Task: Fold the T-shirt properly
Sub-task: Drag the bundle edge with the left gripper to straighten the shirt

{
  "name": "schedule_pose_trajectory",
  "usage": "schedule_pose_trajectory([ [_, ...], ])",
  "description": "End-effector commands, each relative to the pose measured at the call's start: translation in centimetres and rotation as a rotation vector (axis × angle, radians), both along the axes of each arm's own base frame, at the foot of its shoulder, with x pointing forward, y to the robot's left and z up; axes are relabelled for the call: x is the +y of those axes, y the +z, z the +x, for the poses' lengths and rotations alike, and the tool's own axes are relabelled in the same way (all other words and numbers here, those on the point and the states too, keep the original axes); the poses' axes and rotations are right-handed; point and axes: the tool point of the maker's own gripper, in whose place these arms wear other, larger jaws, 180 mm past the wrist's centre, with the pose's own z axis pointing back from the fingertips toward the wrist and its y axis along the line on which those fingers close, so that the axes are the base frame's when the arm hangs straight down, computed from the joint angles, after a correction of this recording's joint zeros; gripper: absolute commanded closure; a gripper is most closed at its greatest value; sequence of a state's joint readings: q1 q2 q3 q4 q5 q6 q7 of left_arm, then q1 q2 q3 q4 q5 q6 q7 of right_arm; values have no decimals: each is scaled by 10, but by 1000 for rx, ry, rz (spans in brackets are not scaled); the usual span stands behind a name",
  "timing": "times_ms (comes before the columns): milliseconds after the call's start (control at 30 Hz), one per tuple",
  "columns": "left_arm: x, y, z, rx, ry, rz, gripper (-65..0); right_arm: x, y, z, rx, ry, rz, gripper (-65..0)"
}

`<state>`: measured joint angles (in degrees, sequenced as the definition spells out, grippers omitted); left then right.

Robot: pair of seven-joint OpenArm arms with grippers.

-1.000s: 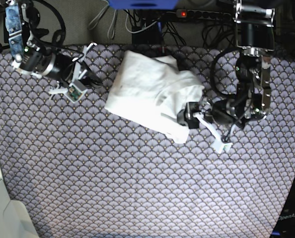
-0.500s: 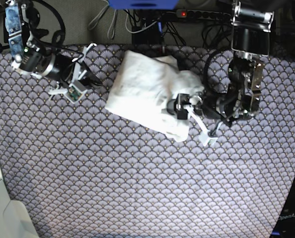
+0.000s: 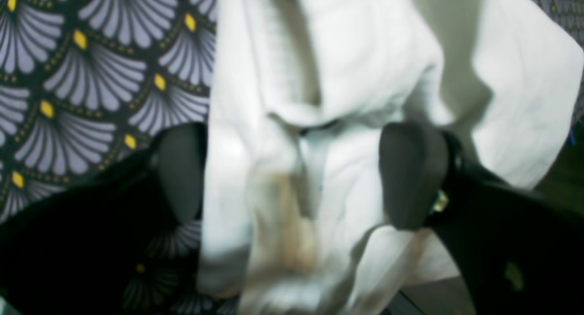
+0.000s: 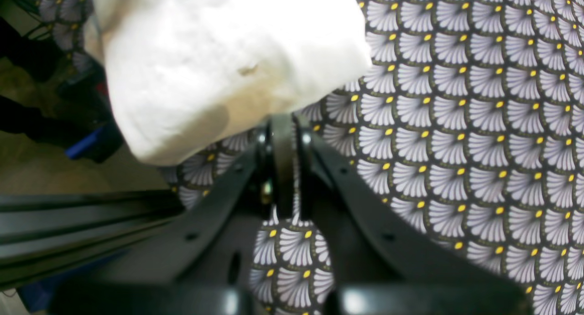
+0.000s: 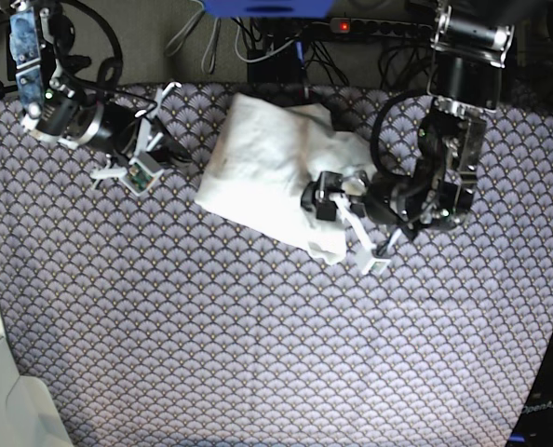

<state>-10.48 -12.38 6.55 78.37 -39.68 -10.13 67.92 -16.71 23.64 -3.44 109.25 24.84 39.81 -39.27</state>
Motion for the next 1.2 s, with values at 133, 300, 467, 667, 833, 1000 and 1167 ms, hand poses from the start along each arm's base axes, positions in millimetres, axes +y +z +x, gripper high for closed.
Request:
schedule_pose_trajectory([
  [133,-5,11,9,-37,-8,-18,-580,3,12,5,-36,9,28,0],
  [300,-10,6,5,-13,-6,-30,-580,3,12,5,-36,9,28,0],
  [467,-6,-8,0,40,8,-26,-576,3,12,5,-36,8,30,0],
  [667,-5,-10,0,43,10,-26,-512,3,12,5,-36,8,30,0],
  [833,-4,-12,-1,46,10,-17,-280,3,12,5,-36,8,30,0],
  [1000,0,-23,-6,88,23,-11,-55,3,12,5,-36,8,30,0],
  [1167,0,-14,6,57,21,-11,-6,3,11,4,-35,8,30,0],
])
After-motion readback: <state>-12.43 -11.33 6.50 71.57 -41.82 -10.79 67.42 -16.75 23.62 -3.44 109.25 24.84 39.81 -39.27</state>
